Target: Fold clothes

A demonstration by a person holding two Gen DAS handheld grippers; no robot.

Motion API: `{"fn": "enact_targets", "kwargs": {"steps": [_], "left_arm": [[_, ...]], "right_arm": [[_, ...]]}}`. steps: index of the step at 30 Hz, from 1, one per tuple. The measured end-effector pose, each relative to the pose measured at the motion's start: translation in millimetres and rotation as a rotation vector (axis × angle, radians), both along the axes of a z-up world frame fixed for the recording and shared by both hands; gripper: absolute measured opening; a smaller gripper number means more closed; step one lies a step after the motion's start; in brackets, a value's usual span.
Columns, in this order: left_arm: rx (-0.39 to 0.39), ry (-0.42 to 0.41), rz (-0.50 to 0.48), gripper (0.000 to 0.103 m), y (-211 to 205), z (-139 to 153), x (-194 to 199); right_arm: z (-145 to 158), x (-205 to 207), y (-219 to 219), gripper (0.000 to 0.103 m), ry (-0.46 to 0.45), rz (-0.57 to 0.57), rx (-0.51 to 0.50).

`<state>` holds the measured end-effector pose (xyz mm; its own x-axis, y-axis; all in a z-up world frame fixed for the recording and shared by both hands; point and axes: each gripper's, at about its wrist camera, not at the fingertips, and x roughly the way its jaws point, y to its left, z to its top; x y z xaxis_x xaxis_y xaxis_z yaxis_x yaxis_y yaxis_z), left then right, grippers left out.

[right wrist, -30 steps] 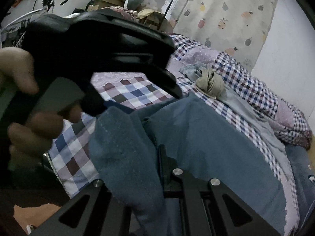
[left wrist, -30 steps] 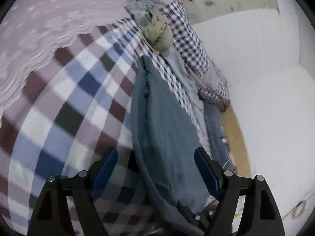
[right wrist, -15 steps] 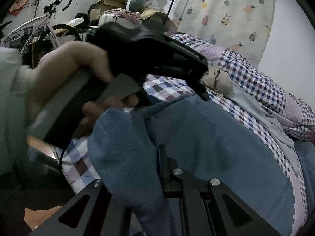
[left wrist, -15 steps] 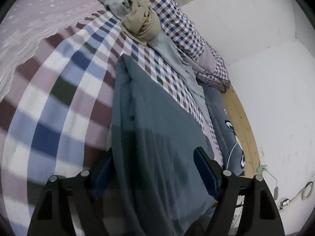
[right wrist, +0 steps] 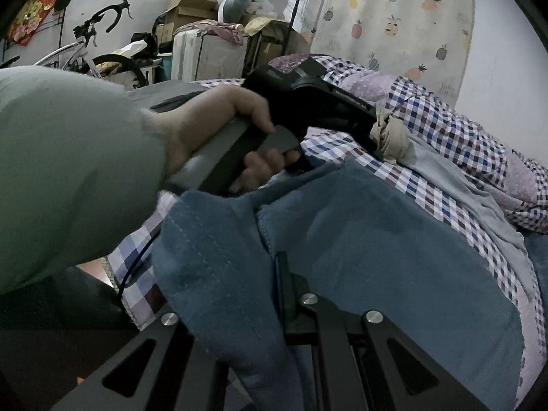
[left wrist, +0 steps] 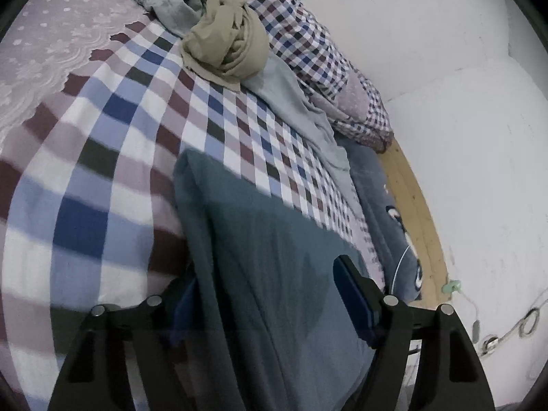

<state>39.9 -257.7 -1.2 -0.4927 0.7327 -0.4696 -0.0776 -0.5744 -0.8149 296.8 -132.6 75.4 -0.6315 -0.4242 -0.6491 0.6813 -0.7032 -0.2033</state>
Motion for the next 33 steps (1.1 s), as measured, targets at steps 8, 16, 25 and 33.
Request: {"fn": "enact_targets", "kwargs": {"steps": [8, 16, 25, 33], "left_arm": [[0.01, -0.025, 0.026, 0.049, -6.6, -7.0, -28.4], [0.063, -0.023, 0.057, 0.008, -10.5, -15.7, -35.6], [0.172, 0.141, 0.09, 0.005, -29.1, 30.3, -6.9], [0.268, 0.282, 0.151, 0.004, -56.4, 88.0, 29.2]], "right_arm": [[3.2, 2.2, 0.6, 0.003, -0.019, -0.004, -0.003], [-2.5, 3.8, -1.2, 0.003, -0.033, -0.015, 0.022], [9.6, 15.1, -12.9, 0.003, -0.014, 0.018, 0.027], [55.5, 40.6, -27.1, 0.002, 0.034, 0.084, -0.09]]}}
